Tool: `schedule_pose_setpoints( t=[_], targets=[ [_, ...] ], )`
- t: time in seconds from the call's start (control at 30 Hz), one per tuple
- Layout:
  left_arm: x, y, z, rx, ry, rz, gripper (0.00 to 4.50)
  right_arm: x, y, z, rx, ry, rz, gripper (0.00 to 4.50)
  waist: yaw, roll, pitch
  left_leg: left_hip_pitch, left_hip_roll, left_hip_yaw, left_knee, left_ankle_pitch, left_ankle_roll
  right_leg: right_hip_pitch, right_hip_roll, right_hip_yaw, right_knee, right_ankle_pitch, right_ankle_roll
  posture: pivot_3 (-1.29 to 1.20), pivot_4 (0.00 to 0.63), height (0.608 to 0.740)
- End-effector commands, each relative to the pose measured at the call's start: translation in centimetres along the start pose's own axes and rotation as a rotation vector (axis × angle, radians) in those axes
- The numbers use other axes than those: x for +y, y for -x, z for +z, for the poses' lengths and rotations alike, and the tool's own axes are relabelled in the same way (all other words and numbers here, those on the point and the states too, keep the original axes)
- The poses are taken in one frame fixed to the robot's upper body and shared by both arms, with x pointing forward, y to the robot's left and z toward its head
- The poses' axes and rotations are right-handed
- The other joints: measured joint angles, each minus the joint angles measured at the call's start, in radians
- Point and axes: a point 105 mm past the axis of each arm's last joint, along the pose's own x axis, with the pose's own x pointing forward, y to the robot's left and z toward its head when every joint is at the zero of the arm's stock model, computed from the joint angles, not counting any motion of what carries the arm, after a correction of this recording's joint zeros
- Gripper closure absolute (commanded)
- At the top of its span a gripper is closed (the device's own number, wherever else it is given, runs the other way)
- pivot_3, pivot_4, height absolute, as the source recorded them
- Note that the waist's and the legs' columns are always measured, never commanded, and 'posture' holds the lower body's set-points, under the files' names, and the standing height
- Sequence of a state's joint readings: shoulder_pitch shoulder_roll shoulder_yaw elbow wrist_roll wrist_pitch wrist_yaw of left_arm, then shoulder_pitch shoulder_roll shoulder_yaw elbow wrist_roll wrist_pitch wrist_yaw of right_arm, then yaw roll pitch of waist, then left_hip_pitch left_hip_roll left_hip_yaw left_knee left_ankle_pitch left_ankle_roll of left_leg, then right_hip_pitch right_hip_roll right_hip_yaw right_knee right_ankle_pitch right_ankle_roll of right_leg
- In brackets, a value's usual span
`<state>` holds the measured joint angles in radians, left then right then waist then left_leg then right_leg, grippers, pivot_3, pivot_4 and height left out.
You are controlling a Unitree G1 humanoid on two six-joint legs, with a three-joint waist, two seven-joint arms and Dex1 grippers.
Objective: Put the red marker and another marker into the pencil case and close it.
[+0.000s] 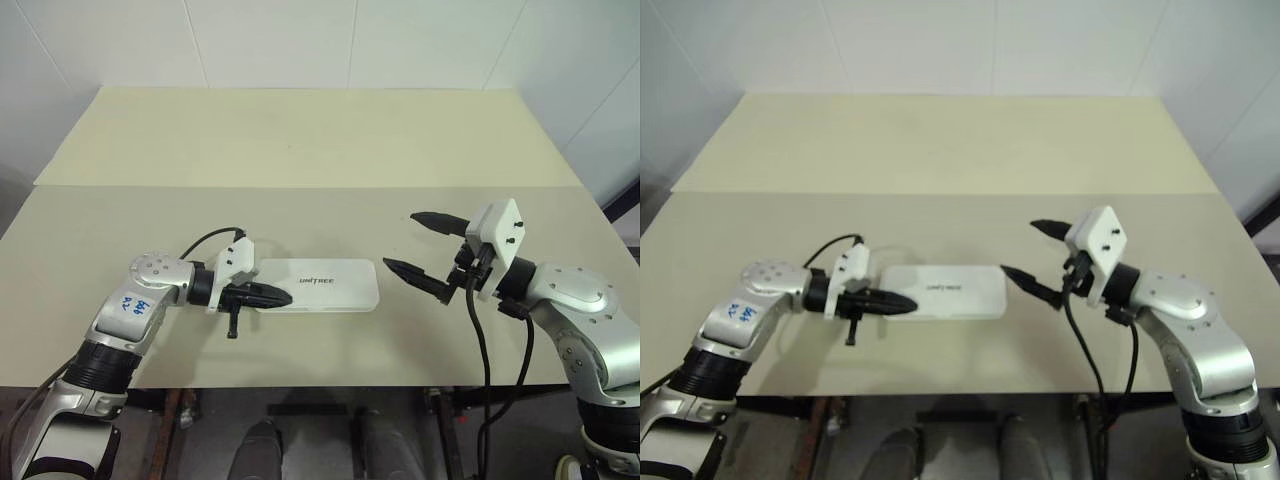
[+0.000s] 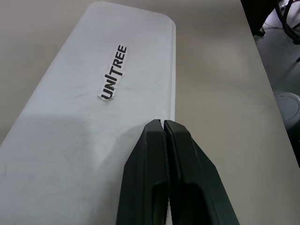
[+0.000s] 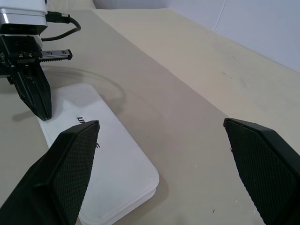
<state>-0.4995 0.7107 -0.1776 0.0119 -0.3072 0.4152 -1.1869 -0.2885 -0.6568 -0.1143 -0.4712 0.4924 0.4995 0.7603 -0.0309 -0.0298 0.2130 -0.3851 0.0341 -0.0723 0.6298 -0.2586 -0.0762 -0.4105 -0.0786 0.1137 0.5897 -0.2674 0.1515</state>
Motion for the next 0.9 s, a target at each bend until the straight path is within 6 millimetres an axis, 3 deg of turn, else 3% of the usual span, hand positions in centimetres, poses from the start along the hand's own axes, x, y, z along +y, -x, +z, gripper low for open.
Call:
schedule_pose_setpoints(
  t=[0.03,0.17,0.3,0.43,0.57,0.9],
  targets=[
    [-0.2,-0.5,-0.8,0.025,0.055,0.004,4.47,0.6,-0.2,1.0,-0.04,0.032,0.009,0.0,0.001,0.0,0.0,0.0,0.0,0.0,0.0,0.0,0.0,0.0,0.0,0.0,0.0,0.0,0.0,0.0,0.15,0.74],
    [-0.3,0.7,2.0,-0.104,0.033,0.007,4.47,0.9,-0.4,0.9,-0.043,0.02,0.024,0.0,0.0,0.0,0.0,-0.001,0.0,0.0,0.0,0.0,0.0,0.0,0.0,0.0,0.0,0.0,0.0,0.0,0.15,0.74],
    [0.1,3.7,5.4,-0.257,-0.069,0.078,4.47,0.9,-0.3,0.4,-0.025,0.018,0.044,0.0,-0.002,0.0,0.0,-0.002,0.0,0.0,-0.001,0.0,0.0,-0.003,0.0,0.0,0.0,0.0,0.001,0.0,0.15,0.74],
    [0.5,5.9,6.7,-0.289,-0.107,0.147,4.47,0.8,0.1,0.2,-0.014,0.019,0.054,0.0,-0.002,0.0,0.0,-0.002,0.0,0.0,-0.002,0.0,0.0,-0.003,0.0,0.0,0.0,0.001,0.002,0.0,0.15,0.74],
    [-0.2,7.0,6.2,-0.266,-0.088,0.139,3.56,0.7,0.5,0.1,-0.002,0.022,0.066,0.0,-0.002,0.0,0.0,-0.002,0.0,0.0,-0.002,0.0,0.0,-0.003,0.0,0.0,0.0,0.001,0.001,0.0,0.15,0.74],
    [-0.5,6.6,5.5,-0.268,-0.136,0.151,0.2,0.0,1.6,0.6,0.015,0.049,0.078,0.0,0.0,0.0,0.0,-0.002,0.0,0.0,-0.001,0.0,0.0,-0.002,0.0,0.0,0.0,0.0,0.0,0.0,0.15,0.74]
  ],
)
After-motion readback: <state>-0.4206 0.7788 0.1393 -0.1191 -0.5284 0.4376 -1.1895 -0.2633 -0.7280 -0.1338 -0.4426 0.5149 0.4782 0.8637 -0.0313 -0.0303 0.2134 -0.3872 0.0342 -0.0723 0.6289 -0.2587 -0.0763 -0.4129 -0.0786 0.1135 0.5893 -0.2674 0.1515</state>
